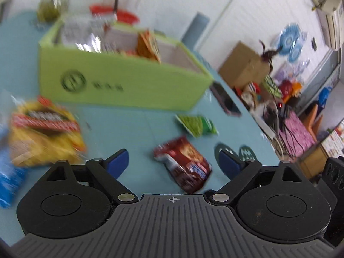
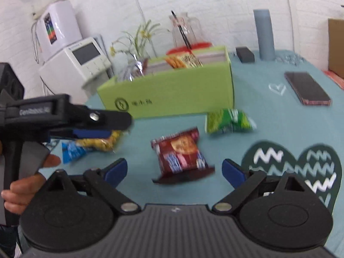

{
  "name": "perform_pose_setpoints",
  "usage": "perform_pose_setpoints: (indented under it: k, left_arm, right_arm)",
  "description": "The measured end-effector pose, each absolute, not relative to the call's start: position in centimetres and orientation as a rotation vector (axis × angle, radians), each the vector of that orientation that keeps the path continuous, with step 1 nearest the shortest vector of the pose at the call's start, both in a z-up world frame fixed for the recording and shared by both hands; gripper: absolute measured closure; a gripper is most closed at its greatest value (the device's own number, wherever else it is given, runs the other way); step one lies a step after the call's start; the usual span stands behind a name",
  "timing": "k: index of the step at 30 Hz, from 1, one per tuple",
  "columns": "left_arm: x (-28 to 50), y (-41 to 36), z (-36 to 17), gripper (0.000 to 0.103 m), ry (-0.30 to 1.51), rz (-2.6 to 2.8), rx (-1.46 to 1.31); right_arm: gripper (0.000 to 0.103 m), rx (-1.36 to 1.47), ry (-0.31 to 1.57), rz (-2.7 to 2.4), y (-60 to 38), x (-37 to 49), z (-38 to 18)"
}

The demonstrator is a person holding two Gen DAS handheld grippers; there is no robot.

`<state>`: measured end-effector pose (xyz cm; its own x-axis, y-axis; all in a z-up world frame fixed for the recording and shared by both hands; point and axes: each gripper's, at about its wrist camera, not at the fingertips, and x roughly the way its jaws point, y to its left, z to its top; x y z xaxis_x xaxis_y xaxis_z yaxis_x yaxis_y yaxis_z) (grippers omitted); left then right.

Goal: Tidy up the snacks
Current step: 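Grasp the brown chocolate cookie pack with the left tool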

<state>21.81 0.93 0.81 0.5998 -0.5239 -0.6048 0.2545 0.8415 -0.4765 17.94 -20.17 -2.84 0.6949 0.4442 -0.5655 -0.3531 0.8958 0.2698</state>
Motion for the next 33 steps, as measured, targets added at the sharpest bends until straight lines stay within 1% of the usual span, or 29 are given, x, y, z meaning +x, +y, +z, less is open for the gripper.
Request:
perform_pose_setpoints:
  k: [2, 4, 7, 9, 12, 13, 14, 15, 16, 19, 22, 25, 26, 27, 28, 30, 31, 33]
  left_arm:
    - [22.7, 0.0, 0.7, 0.026, 0.83, -0.455, -0.354]
    - [23.8, -0.7, 0.9, 0.022, 0.835, -0.469, -0.328]
    - [25.3, -1.4, 0.3, 0.022, 0.882, -0.473, -0.327]
    - [25.9, -1.7, -0.4, 0.024, 0.912, -0.481, -0.336]
    - [25.5, -1.8, -1.4, 0.039, 0.927, -0.506, -0.307]
    - [25.2, -2.0, -1.3, 0.046, 0.921, -0.502, -0.286]
    - [24.8, -2.2, -1.3, 0.051, 0.92, -0.502, -0.26]
    - [24.3, -2.4, -1.3, 0.059, 0.926, -0.507, -0.237]
    - [23.7, -2.5, -1.2, 0.063, 0.928, -0.509, -0.222]
    - [20.6, -2.3, -1.4, 0.064, 0.913, -0.519, -0.19]
    - [17.5, -2.1, -1.4, 0.067, 0.89, -0.496, -0.148]
    - [14.5, -1.5, -1.4, 0.067, 0.883, -0.496, -0.163]
    - [13.4, -1.5, -1.4, 0.065, 0.879, -0.501, -0.155]
    - [12.3, -1.4, -1.4, 0.061, 0.876, -0.504, -0.145]
    - [11.7, -1.4, -1.2, 0.051, 0.874, -0.505, -0.135]
    - [11.3, -1.4, -0.5, 0.04, 0.84, -0.494, -0.115]
    - [11.3, -1.2, -0.1, 0.039, 0.817, -0.478, -0.111]
    - [12.1, -0.9, 0.7, 0.041, 0.797, -0.473, -0.124]
  right_arm:
    - [0.009, 0.096, 0.664, 0.45, -20.0, 18.6, -2.8]
    - [0.009, 0.061, 0.67, 0.473, -19.7, 19.6, -2.9]
    - [0.009, 0.031, 0.683, 0.518, -19.0, 21.2, -3.4]
    - [0.009, 0.023, 0.697, 0.556, -18.1, 21.9, -3.8]
    - [0.009, 0.01, 0.706, 0.606, -17.0, 21.2, -4.2]
    - [0.009, 0.007, 0.705, 0.615, -16.7, 20.7, -4.2]
    - [0.01, 0.008, 0.702, 0.621, -16.4, 20.0, -4.2]
    - [0.01, 0.02, 0.702, 0.611, -16.4, 19.4, -4.1]
    - [0.01, 0.031, 0.7, 0.604, -16.3, 18.6, -4.1]
    - [0.009, 0.061, 0.686, 0.605, -16.1, 16.2, -4.3]
    - [0.009, 0.035, 0.681, 0.607, -15.2, 13.5, -4.2]
    - [0.009, 0.017, 0.682, 0.626, -14.7, 10.6, -4.0]
    - [0.009, 0.006, 0.683, 0.638, -14.6, 9.7, -3.9]
    - [0.01, -0.011, 0.681, 0.64, -14.5, 8.9, -3.8]
    - [0.01, -0.021, 0.67, 0.635, -14.5, 8.3, -3.7]
    - [0.01, -0.015, 0.643, 0.594, -14.8, 7.5, -3.3]
    - [0.01, -0.003, 0.634, 0.569, -15.0, 7.6, -3.1]
    - [0.01, 0.016, 0.627, 0.535, -15.2, 8.0, -2.8]
